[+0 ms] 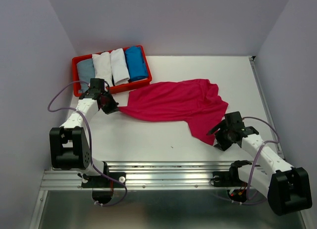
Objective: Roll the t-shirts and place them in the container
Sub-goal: Fold the T-shirt at the center of the board.
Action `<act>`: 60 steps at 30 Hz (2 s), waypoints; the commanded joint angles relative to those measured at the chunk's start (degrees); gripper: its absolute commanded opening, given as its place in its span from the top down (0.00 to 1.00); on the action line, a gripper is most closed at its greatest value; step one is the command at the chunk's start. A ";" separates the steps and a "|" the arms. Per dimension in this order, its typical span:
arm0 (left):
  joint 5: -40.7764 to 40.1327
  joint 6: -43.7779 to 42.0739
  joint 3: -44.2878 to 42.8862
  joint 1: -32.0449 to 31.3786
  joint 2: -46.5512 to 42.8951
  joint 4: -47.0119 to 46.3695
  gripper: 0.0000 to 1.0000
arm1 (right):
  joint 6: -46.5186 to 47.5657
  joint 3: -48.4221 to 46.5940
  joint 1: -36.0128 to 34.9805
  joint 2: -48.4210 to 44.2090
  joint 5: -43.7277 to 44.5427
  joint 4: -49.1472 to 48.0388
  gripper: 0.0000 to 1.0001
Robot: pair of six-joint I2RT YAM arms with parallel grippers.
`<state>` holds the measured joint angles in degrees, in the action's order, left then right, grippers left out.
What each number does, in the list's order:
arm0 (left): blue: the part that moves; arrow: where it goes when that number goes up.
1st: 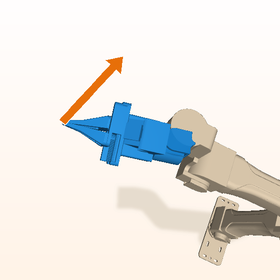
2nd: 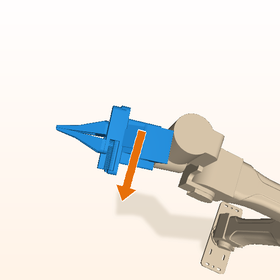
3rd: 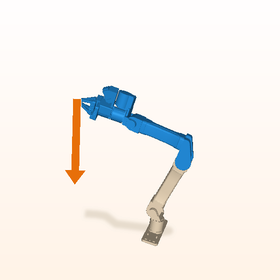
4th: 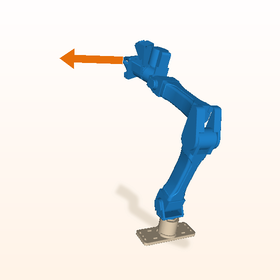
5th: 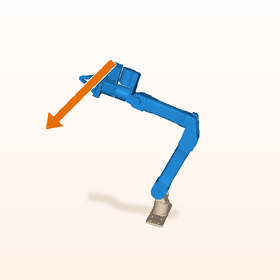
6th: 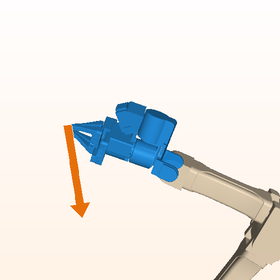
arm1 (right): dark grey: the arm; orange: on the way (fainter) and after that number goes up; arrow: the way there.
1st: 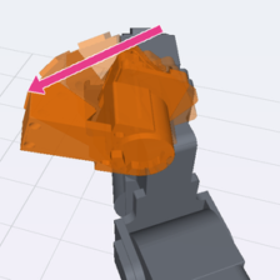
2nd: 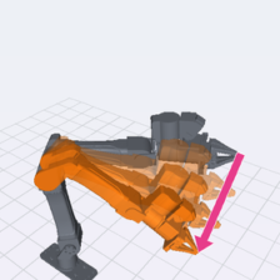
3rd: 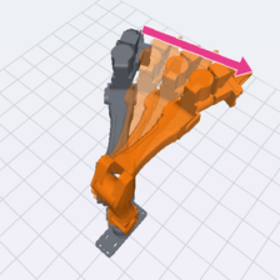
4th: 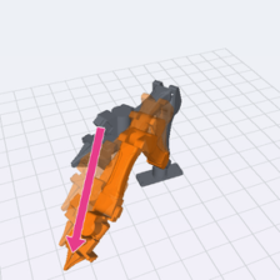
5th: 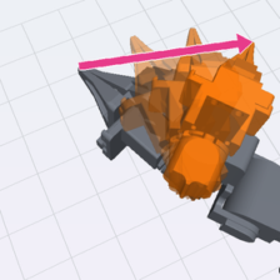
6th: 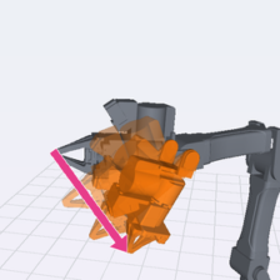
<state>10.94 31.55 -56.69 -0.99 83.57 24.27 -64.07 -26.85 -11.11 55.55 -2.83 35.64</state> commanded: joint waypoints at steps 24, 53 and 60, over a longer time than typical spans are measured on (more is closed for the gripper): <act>-0.39 -0.61 0.35 0.38 -1.04 -0.45 1.00 | -7.20 3.73 -3.39 14.50 9.07 -19.64 0.43; 9.26 -6.33 -33.12 0.38 -2.87 9.93 1.00 | 19.06 -45.82 -3.92 5.97 37.34 -4.35 0.99; 14.19 -3.87 -35.68 0.38 -9.03 2.54 1.00 | 30.49 -61.99 -3.92 6.24 42.30 -6.01 0.99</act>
<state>21.47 27.53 -89.06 -0.99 78.91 30.89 -41.87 -81.52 -14.72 62.52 33.08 31.64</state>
